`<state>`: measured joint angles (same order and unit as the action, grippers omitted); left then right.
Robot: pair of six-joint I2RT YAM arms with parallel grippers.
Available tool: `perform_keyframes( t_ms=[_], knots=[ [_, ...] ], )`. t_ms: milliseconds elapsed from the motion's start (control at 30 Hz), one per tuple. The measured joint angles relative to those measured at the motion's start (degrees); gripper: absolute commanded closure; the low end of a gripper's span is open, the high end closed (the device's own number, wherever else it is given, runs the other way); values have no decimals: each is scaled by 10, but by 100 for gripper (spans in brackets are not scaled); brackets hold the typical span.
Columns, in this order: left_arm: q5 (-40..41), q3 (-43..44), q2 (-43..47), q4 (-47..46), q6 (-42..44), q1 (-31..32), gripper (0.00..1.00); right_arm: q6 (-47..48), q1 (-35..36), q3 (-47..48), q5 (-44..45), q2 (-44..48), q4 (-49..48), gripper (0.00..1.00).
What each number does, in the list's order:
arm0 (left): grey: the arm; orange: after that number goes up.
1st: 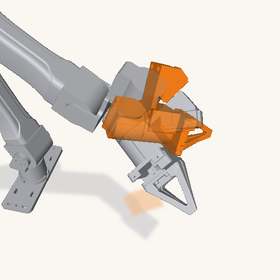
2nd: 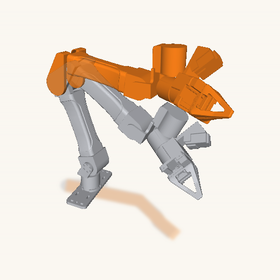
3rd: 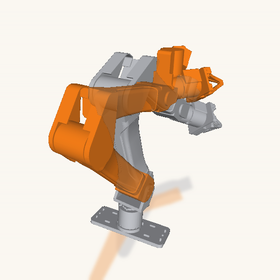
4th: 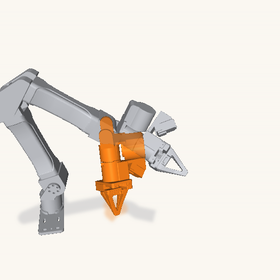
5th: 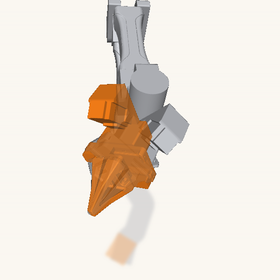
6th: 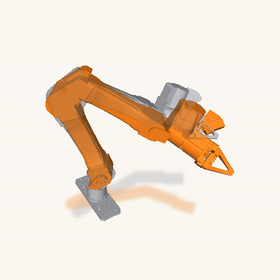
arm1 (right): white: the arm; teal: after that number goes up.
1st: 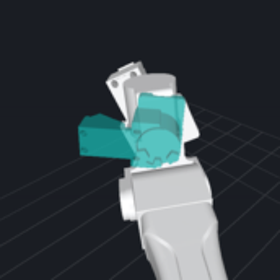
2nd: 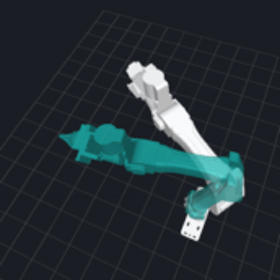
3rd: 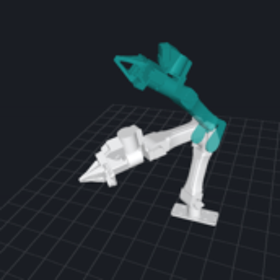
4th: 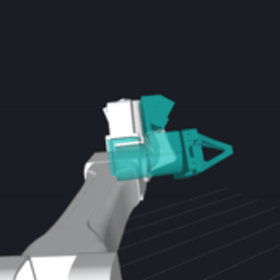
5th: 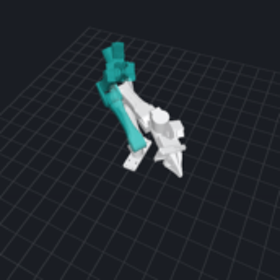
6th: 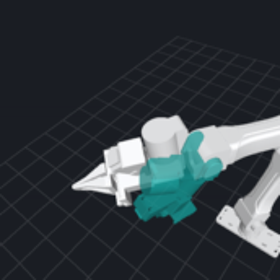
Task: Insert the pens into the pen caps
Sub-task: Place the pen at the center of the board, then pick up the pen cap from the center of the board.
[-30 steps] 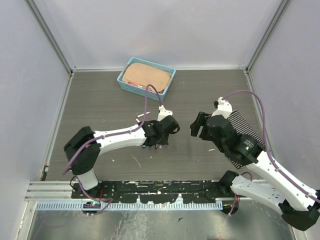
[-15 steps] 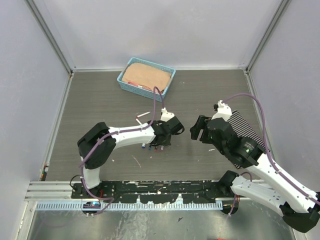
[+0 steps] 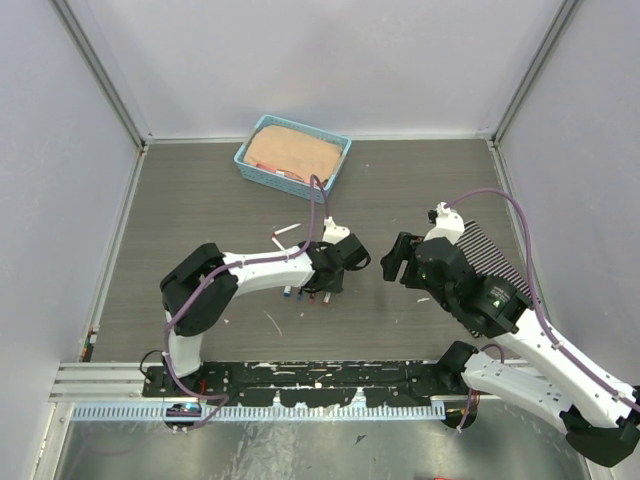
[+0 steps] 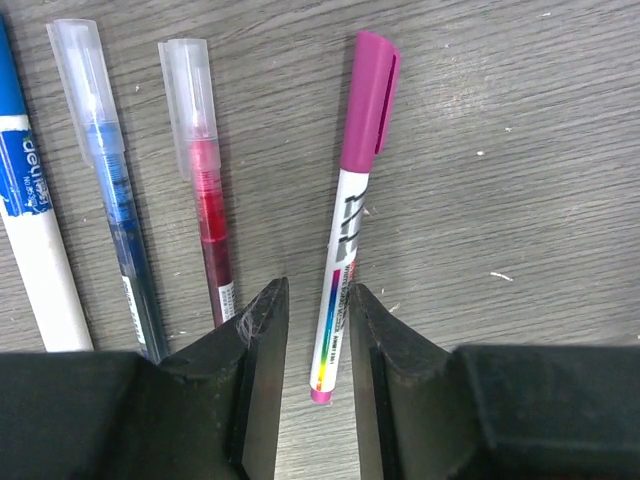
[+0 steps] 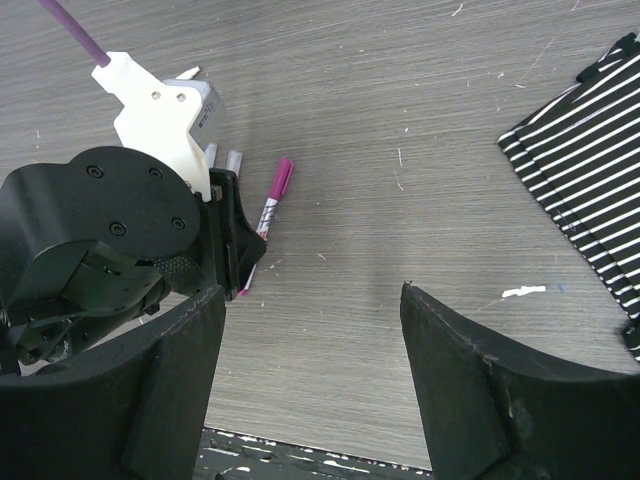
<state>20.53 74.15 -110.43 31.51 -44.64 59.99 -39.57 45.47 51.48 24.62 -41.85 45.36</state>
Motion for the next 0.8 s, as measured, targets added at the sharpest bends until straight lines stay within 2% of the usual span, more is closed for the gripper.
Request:
perform_keyframes(
  t_ms=[133,233,467,633,800],
  knots=[
    [2,0,11,2,9,0,60,2,-1,0,-1,5,2,24],
    [7,0,52,4,31,-1,56,4,-1,0,-1,8,2,24],
    [27,-38,262,-22,93,-31,51,9,-1,-4,-5,10,-2,24],
    [32,-146,414,-55,112,-118,48,17,-1,-12,-14,1,-8,24],
    [-3,-242,508,-45,110,-264,49,25,-1,-16,-24,-18,-17,24]
  ],
)
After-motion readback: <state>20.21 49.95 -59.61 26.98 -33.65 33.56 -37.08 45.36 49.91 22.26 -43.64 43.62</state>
